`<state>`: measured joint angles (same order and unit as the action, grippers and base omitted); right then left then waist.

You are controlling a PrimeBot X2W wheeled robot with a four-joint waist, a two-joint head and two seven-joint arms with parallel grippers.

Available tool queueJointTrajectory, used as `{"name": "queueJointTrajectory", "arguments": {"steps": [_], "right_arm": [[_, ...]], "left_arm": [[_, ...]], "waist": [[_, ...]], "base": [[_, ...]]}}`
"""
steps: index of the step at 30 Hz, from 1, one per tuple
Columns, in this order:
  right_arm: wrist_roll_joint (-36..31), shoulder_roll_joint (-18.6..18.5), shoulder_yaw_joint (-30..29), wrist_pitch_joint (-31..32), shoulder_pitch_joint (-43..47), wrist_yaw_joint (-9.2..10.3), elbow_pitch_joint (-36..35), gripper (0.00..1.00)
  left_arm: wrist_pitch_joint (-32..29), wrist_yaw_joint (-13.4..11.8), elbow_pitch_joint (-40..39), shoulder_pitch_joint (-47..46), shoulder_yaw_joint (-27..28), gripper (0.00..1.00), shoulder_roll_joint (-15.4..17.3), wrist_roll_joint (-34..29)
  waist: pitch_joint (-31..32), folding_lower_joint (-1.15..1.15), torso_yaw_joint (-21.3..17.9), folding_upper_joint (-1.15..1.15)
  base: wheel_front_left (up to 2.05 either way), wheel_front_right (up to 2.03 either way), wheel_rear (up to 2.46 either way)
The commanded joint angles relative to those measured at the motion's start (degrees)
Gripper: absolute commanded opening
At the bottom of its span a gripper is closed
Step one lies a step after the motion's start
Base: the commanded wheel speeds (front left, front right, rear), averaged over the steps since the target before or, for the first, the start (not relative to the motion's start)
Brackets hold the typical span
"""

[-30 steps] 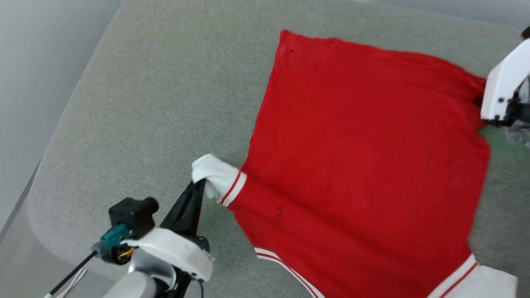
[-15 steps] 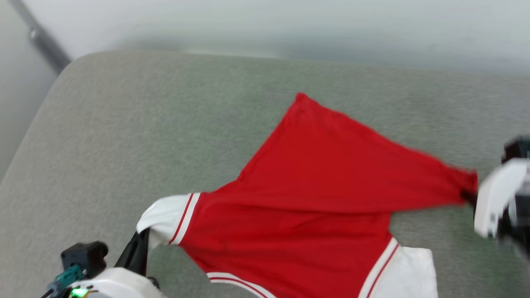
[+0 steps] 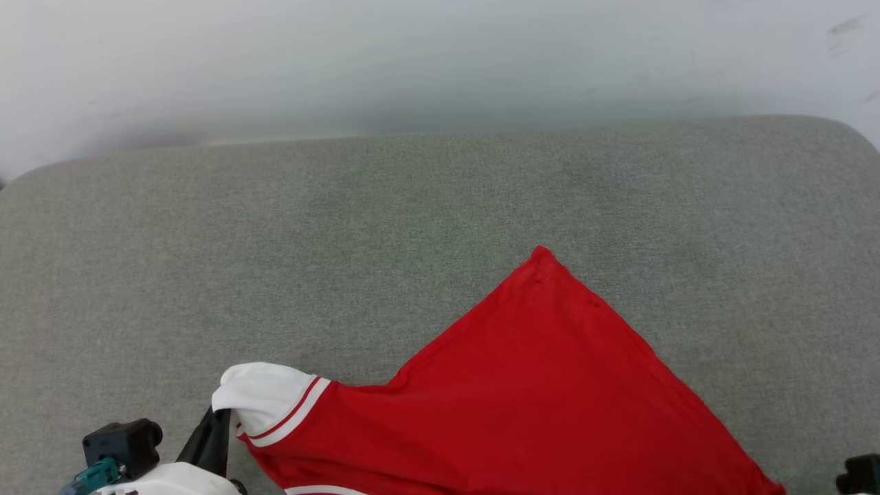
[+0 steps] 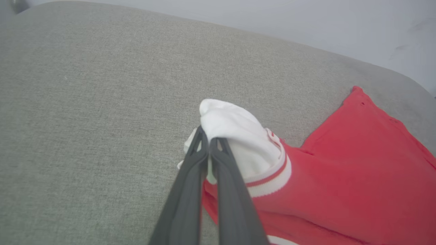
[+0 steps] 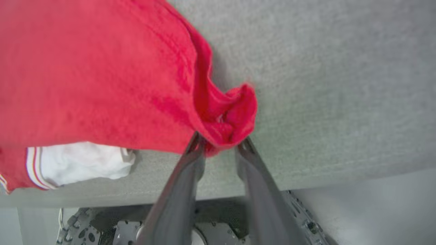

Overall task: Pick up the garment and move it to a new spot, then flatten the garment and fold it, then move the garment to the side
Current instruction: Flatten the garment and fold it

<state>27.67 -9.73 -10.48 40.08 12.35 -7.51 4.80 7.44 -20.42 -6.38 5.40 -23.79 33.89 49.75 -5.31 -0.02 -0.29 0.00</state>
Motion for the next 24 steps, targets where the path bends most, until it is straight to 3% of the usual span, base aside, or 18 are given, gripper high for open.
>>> {"name": "queueJointTrajectory", "arguments": {"steps": [1,6,9,12,17,24], "right_arm": [[-1.25,1.77,-1.69,-3.02,0.25,0.04,-2.95,1.00],[-3.97,5.28,-5.62,-14.96,-4.21,0.02,-7.15,1.00],[-5.11,5.74,-6.10,-21.29,-9.51,0.02,-6.00,1.00],[-5.53,5.95,-4.54,-23.58,-15.98,0.02,-3.49,1.00],[-4.64,0.55,2.92,-17.84,-27.11,0.03,2.56,1.00],[-0.53,-7.03,14.90,0.52,-41.43,0.03,11.62,1.00]], "left_arm": [[-0.16,-0.16,-0.31,-0.45,-0.04,0.00,0.32,-0.01],[-0.67,-0.04,-1.18,-1.83,-0.66,0.00,0.12,-0.61],[-0.95,0.17,-1.69,-3.31,-1.02,0.00,-0.22,-0.96],[-1.01,0.53,-1.99,-5.02,-1.64,0.00,-0.74,-1.68],[-0.64,0.76,-2.97,-7.86,-2.94,0.00,-1.97,-2.93],[-0.60,2.12,-2.97,-11.60,-5.00,0.00,-4.04,-4.20]], "waist": [[-0.36,0.02,-0.23,0.00],[-1.42,0.02,0.66,0.00],[-2.57,0.02,1.97,0.00],[-3.93,0.02,3.83,0.00],[-6.48,0.02,6.93,0.00],[-9.75,0.02,10.97,0.00]], "base": [[0.00,0.00,0.00],[0.00,0.00,0.00],[0.00,0.00,0.00],[0.00,0.00,0.00],[0.00,0.00,0.00],[0.00,0.00,0.00]]}}
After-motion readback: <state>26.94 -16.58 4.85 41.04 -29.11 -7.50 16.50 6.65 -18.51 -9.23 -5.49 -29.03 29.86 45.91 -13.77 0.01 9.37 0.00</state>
